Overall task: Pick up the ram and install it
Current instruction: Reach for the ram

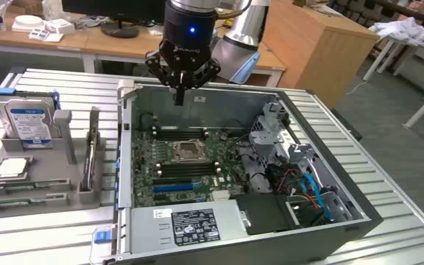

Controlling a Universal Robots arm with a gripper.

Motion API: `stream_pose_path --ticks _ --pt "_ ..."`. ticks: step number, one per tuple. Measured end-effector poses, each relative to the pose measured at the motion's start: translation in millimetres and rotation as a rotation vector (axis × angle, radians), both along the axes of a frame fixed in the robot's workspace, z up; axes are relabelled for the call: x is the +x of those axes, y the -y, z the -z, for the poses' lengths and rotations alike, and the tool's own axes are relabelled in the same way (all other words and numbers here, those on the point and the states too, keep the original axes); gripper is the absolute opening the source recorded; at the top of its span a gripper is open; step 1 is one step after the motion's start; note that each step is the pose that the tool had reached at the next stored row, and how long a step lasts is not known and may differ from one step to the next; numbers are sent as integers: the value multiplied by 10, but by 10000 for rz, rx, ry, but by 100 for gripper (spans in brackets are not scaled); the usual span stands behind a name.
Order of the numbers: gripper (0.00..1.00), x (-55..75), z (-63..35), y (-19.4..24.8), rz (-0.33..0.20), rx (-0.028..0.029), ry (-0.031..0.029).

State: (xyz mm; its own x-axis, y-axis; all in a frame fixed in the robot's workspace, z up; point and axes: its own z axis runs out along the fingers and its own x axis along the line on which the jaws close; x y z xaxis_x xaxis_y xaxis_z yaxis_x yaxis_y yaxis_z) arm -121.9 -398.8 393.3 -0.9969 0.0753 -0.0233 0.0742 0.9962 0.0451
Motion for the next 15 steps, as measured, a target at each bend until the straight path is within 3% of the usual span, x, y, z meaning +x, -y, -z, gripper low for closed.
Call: stream_pose_path --ticks 15 --pt "11 -35 -1 0 0 -1 0"
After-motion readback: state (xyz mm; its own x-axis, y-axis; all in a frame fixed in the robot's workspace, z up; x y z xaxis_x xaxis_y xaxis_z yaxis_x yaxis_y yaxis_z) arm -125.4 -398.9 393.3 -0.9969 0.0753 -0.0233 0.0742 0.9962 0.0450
